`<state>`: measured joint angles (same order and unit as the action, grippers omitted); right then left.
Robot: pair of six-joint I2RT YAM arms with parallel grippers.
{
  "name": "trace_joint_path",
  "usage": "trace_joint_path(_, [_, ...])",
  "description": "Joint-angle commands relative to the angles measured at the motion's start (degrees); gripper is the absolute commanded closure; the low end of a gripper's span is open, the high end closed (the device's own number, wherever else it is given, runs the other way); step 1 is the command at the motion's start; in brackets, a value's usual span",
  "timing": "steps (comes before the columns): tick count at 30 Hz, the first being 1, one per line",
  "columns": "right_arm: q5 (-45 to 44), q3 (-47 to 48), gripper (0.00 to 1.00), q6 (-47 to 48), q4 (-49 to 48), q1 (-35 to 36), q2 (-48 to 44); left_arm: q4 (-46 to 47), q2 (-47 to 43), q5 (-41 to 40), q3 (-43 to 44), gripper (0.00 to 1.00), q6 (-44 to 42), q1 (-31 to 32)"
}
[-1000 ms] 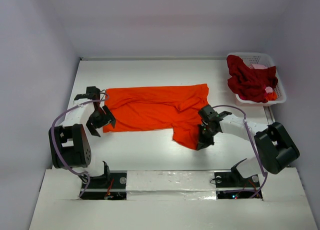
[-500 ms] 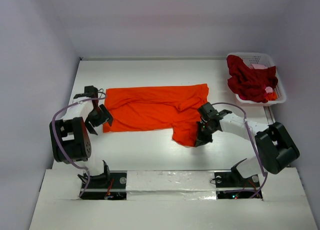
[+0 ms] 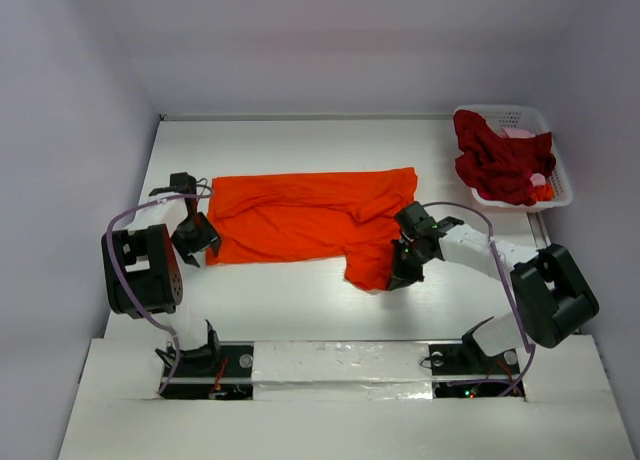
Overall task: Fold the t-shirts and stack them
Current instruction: Grap the side of the flattened tshirt closest away from the robot with both arms
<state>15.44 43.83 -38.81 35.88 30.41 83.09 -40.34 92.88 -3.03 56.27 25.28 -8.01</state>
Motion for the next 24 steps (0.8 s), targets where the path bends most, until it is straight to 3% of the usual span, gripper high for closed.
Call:
trace_joint_path(1, [0.4, 1.8, 1.0, 0.4, -0.9, 0.4, 0.5, -0.1, 0.2, 0.0, 0.5, 0.57, -0.5, -0.3])
trace_joint_path(13, [0.4, 2.2, 1.0, 0.7, -0.8, 0.4, 0.9, -0.2, 0.6, -0.7, 1.1, 0.58, -0.5, -0.3])
trace_joint_path(16, [0.5, 2.2, 1.0, 0.6, -0.9, 0.4, 1.1, -0.1, 0.8, -0.5, 1.0, 0.61, -0.5, -0.3])
trace_joint_path(18, [0.5, 2.2, 1.0, 0.6, -0.8, 0.4, 1.0, 0.2, 0.7, -0.5, 0.9, 0.69, -0.5, -0.3])
trace_joint_path(24, [0.4, 2.2, 1.0, 0.6, -0.8, 0.4, 0.9, 0.6, 1.0, -0.6, 0.5, 0.7, -0.4, -0.3])
